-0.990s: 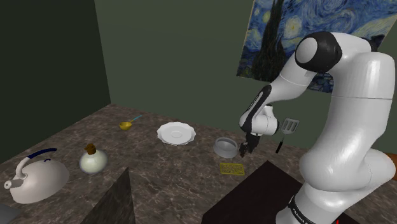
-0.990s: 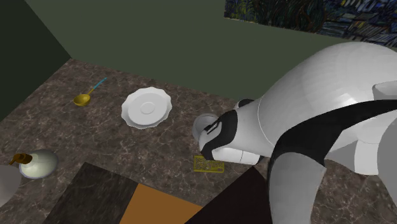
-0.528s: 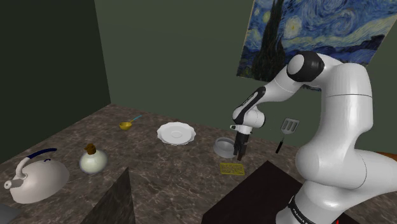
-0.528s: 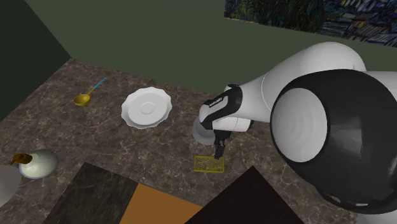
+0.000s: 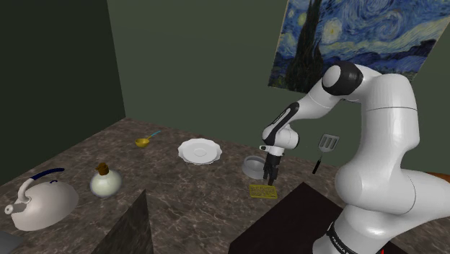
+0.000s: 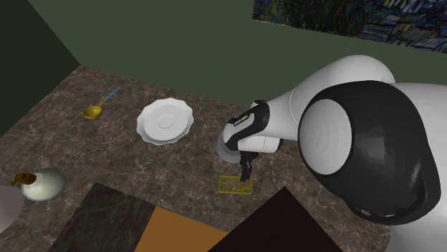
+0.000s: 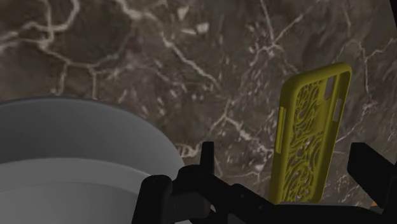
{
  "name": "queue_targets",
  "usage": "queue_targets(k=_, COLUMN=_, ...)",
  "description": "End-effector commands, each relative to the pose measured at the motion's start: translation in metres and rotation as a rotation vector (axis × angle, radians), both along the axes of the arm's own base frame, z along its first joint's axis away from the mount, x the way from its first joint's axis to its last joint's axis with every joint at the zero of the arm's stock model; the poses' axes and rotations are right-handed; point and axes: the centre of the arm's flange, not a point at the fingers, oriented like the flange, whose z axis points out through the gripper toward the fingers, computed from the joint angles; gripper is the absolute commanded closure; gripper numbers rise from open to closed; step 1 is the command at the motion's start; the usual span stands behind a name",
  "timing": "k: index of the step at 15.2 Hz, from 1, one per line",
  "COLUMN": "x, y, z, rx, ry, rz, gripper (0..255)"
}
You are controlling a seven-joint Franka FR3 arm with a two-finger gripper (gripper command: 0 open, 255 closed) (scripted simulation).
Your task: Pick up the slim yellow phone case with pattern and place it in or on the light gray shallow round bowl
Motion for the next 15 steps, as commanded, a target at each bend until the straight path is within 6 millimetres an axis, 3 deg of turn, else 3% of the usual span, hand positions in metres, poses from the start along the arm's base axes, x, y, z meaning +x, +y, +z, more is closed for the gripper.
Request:
queue_targets(k=1, x=-0.005, y=0.006, z=-0.011, rx=0.013, ry=0.015, rz=0.002, gripper=0)
queue_targets(k=5, x=-0.005, y=0.006, z=-0.011, rx=0.013, ry=0.015, rz=0.002, gripper=0)
queue_targets(k=6, x=-0.007, y=0.008, z=-0.012, rx=0.013, ry=0.015, rz=0.002, gripper=255)
queue_targets(k=10, x=-0.008, y=0.012, z=-0.011, rx=0.013, ry=0.016, rz=0.003, gripper=255)
queue_targets(k=12, x=-0.015, y=0.002, z=-0.011, rx=0.016, ry=0.013, rz=0.002, gripper=255)
queue_targets(k=15, x=-0.005, y=-0.012, z=-0.006, rx=-0.006, ry=-0.015, rz=-0.003, gripper=255)
